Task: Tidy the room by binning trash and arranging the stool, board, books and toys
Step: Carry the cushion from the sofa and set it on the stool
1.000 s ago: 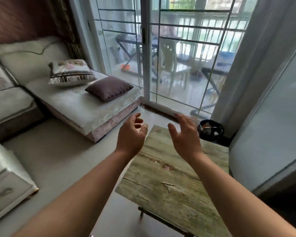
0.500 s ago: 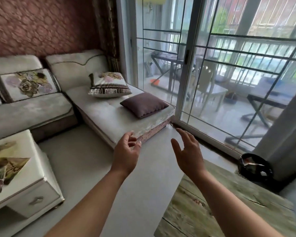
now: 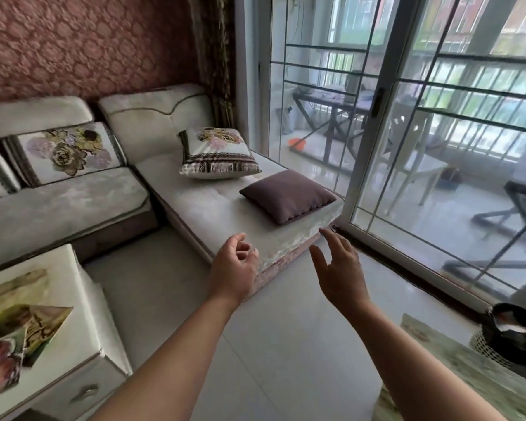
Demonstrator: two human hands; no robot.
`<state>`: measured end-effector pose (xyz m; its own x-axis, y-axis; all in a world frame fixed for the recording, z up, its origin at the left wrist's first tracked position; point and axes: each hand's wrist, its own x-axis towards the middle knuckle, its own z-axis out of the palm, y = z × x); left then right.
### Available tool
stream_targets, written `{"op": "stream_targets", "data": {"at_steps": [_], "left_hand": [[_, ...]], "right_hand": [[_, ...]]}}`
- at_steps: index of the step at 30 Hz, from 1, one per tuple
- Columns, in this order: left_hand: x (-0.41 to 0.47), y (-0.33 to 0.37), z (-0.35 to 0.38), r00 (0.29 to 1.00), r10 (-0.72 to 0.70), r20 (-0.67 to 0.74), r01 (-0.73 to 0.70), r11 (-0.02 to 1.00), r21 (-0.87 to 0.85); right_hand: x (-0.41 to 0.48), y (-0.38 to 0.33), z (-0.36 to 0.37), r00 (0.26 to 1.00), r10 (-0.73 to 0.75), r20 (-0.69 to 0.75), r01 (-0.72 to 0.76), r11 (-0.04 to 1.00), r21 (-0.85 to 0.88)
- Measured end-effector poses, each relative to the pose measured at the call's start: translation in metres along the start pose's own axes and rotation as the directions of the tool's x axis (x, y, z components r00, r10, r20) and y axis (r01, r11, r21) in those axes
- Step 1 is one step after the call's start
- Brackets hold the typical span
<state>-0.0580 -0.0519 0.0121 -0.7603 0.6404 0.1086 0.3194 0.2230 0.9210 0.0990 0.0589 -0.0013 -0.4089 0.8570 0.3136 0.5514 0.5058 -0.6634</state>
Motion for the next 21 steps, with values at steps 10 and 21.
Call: {"op": "stream_targets", "data": {"at_steps": [10,21], "left_hand": [[0.185,-0.015,0.051,0.999,-0.048,0.012,0.047,0.998,0.045],[0.369,-0.054,0.101,0.988,-0.134,0.076,0.129,0.989,0.069]], "right_hand": [[0.169,0.029,0.075,0.998,0.062,0.003,-0.062,0.998,-0.006],[0.328,0.055,0.174,0.985,0.159,0.065,-0.156,0.986,-0.058]]}}
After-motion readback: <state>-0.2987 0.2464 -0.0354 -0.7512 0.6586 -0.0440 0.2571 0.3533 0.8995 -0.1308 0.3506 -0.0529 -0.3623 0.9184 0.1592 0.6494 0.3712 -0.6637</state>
